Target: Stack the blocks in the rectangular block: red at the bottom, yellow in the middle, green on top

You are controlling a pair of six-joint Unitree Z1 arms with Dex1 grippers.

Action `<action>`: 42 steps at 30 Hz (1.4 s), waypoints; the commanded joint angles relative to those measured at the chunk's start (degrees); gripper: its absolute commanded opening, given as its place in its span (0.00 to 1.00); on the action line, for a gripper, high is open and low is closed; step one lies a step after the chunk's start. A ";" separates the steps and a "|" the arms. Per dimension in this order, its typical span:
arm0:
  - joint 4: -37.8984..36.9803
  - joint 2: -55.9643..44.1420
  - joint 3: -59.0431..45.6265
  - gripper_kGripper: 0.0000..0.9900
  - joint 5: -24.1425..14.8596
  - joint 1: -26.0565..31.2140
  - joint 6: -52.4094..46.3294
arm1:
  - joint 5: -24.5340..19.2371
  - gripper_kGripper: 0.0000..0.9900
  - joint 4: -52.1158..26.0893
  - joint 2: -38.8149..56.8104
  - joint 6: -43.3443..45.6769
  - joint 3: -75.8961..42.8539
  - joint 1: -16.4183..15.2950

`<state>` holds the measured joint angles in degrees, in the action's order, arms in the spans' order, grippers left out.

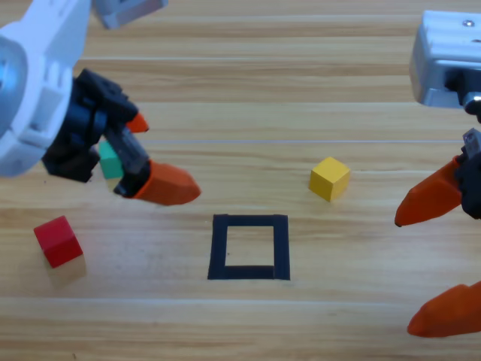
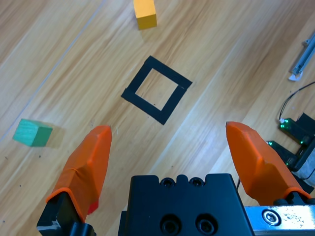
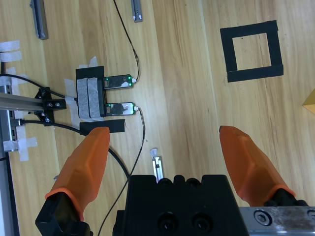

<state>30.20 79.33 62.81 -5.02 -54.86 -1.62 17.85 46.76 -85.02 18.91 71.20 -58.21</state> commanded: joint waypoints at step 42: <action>22.80 11.72 1.62 0.98 -9.83 20.23 -65.53 | -22.95 1.00 11.69 -39.87 -60.31 31.55 13.29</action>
<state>52.62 84.57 64.55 -17.60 -38.02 -66.46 -10.19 58.16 -117.69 -36.24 101.93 -49.52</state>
